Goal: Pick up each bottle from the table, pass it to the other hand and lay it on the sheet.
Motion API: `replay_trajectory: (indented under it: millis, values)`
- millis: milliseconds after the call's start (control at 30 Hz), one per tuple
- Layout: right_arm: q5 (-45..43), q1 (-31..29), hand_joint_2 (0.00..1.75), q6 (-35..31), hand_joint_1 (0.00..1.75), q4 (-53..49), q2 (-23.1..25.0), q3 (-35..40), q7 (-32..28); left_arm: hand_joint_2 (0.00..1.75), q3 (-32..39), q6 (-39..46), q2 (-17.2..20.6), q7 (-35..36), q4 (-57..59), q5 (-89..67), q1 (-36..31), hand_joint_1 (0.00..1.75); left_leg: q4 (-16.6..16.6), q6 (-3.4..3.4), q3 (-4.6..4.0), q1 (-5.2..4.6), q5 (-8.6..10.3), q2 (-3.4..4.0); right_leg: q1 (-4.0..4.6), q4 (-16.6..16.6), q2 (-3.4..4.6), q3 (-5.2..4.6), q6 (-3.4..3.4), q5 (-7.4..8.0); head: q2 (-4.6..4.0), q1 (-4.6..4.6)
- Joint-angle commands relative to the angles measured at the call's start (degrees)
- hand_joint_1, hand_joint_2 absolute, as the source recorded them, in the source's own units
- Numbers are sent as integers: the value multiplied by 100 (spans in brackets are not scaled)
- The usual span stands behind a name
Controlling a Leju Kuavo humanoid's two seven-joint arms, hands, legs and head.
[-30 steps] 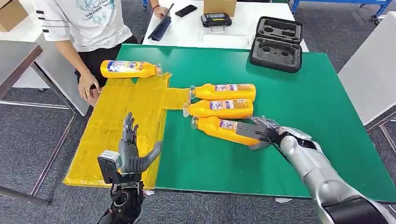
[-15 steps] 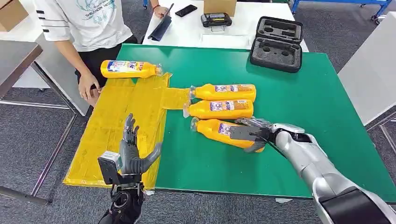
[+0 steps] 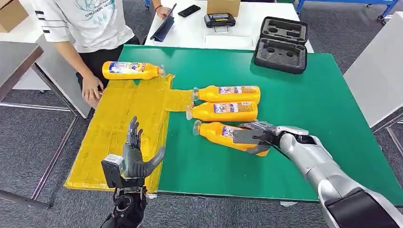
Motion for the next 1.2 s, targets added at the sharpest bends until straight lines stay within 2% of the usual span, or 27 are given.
replay_trajectory:
  millis: [33, 167, 200, 233, 300, 367, 500, 667, 700, 733, 800, 867, 933, 967, 1033, 1100, 1167, 1200]
  values:
    - [4, -128, 175, -5, 154, 369, 9, 378, 40, 175, -44, -18, 101, 15, 365, 7, -163, 0, -5, -6, 19, 3, -6, -2, 3, -6, -2, 20, -7, -6, 0, -2]
    - [4, -128, 175, -5, 154, 369, 9, 378, 40, 175, -44, -18, 101, 15, 365, 7, -163, 0, -5, -5, 15, 1, -3, -1, 1, -4, -1, 14, -5, -4, 0, -2]
    - [-18, -129, 175, -1, 161, 364, 5, 397, 54, 175, -52, -22, 104, 15, 366, 9, -166, 0, -8, -12, 44, 3, -14, 1, 4, -7, 1, 43, -13, -13, 0, 0]
    - [-36, -73, 175, -47, 164, 353, 13, 391, 69, 175, -56, -25, 104, 15, 361, 10, -160, 0, -5, -6, 17, 2, -4, -2, 2, -5, -3, 18, -6, -5, 0, -2]
    - [-102, 82, 175, -259, 168, 258, -12, 356, 69, 175, -71, -40, 119, 15, 314, 10, -118, 0, -7, -8, 26, 3, -7, -3, 3, -7, -3, 27, -9, -8, 0, 0]
    - [-375, 424, 175, -765, 169, -162, -112, 100, -132, 175, -59, -38, 159, 15, 128, 6, 17, 0, -9, -6, 20, 5, -3, -6, 5, -11, -7, 23, -6, -4, 0, -2]
    - [-1082, 1212, 175, -1365, 173, -1404, -167, -611, -419, 175, 69, -86, 218, 15, -440, 130, 304, 0, -9, -8, 30, 7, -10, -4, 8, -13, -3, 33, -9, -9, 0, 0]
    - [-1463, 2085, 175, -1928, 175, -2775, 441, -1563, -1138, 175, 145, -176, 203, 15, -1046, 328, 519, 0, -2, -8, 5, 8, -11, 11, 10, -2, 14, 6, -9, -4, 0, 0]
    - [-1576, 2229, 175, -1912, 175, -2994, 498, -1683, -1252, 175, 135, -217, 225, 15, -1151, 364, 577, 0, -2, -18, 40, 10, -30, 23, 12, 2, 26, 34, -20, -21, 0, -2]
    - [-1631, 2437, 175, -1974, 175, -3311, 550, -1831, -1309, 175, 138, -219, 243, 15, -1316, 341, 707, 0, -2, -11, 9, 8, -15, 18, 10, -1, 19, 6, -12, -8, 0, -2]
    - [-1655, 2724, 175, -2030, 175, -3709, 579, -2004, -1399, 175, 108, -283, 279, 15, -1404, 318, 803, 0, -2, -12, 15, 9, -20, 9, 16, 1, 12, 13, -14, -16, 0, 0]
    - [-1645, 2746, 175, -2014, 175, -3738, 566, -2024, -1399, 175, 105, -296, 281, 15, -1394, 317, 801, 0, -4, -9, 0, 8, -11, 0, 15, -1, 2, -1, -11, -11, 0, -4]
    - [-1796, 2821, 175, -1988, 175, -3781, 639, -2188, -1540, 175, 67, -359, 296, 15, -1323, 302, 745, 0, 0, -13, 23, 11, -24, -4, 15, 4, -4, 23, -15, -31, 0, 0]
    - [-1816, 3027, 175, -2035, 175, -3952, 705, -2353, -1601, 175, 36, -401, 291, 15, -1228, 302, 676, 0, -4, -8, -5, 12, -9, -7, 12, -2, -6, -1, 0, -24, 0, 0]
    - [-1807, 3451, 175, -2044, 175, -4273, 877, -2612, -1709, 175, 1, -408, 259, 15, -1087, 303, 582, 0, -6, -9, 2, 14, -12, -13, 13, -5, -11, 11, -2, -28, 0, 0]
    - [-1795, 3528, 175, -2050, 175, -4250, 951, -2655, -1733, 175, 1, -422, 249, 15, -1063, 350, 559, 0, -7, -14, 32, 14, -24, -21, 13, -7, -20, 43, -8, -43, 0, 2]
    - [-1856, 3473, 175, -1963, 175, -4157, 1037, -2728, -1800, 175, -22, -542, 281, 18, -1065, 499, 548, 0, -7, -8, -5, 4, -10, -7, 3, -4, -4, 0, 0, -24, 0, 0]
    - [-1908, 3473, 175, -1899, 175, -4090, 1090, -2762, -1819, 175, -30, -660, 286, 93, -1098, 575, 554, 0, -8, -18, 38, 8, -29, -2, 6, -2, 1, 39, -11, -43, 0, -2]
